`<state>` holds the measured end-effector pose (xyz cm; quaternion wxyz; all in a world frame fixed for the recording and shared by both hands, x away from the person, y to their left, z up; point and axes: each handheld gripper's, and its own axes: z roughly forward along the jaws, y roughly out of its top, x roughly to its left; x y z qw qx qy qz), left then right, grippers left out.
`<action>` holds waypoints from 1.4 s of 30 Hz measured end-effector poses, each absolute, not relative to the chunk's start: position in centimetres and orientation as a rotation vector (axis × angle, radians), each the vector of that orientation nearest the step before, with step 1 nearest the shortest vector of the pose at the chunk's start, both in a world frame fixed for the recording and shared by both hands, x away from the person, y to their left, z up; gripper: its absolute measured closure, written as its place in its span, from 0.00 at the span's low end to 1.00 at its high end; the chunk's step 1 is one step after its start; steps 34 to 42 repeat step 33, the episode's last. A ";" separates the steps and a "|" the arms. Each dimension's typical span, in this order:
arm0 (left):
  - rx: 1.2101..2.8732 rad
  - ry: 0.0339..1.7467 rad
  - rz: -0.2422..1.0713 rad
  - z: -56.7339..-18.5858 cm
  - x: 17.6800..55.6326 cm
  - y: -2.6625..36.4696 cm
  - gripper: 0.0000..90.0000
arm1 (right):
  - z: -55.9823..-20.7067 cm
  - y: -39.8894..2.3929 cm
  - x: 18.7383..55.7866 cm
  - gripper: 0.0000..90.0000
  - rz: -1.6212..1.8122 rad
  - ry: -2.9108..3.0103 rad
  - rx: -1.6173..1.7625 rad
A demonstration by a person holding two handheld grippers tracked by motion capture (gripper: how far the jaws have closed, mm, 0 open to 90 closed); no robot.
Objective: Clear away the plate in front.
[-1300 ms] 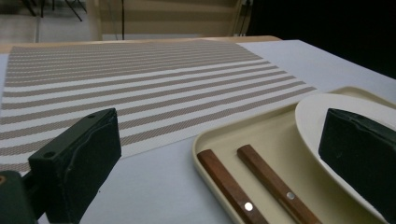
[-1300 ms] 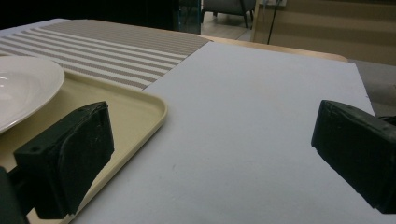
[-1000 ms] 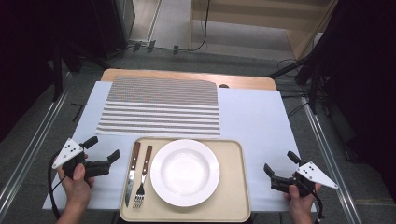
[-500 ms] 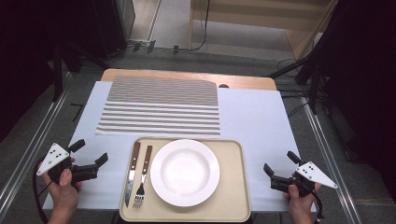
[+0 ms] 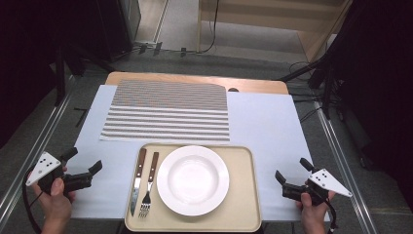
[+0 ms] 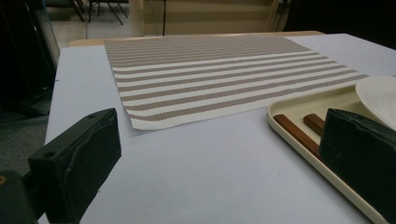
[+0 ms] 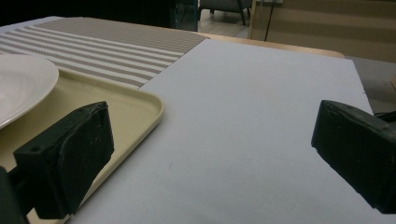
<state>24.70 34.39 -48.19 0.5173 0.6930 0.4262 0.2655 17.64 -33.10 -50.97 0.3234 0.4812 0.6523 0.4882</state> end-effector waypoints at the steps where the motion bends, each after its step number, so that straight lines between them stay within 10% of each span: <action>1: 1.663 1.022 0.634 -48.2 24.7 34.4 0.00 | -51.0 -33.1 17.6 0.00 1.279 1.713 1.261; 42: 1.683 1.030 0.644 -48.5 25.1 34.7 0.00 | -51.0 -32.9 17.6 0.00 1.262 1.728 1.247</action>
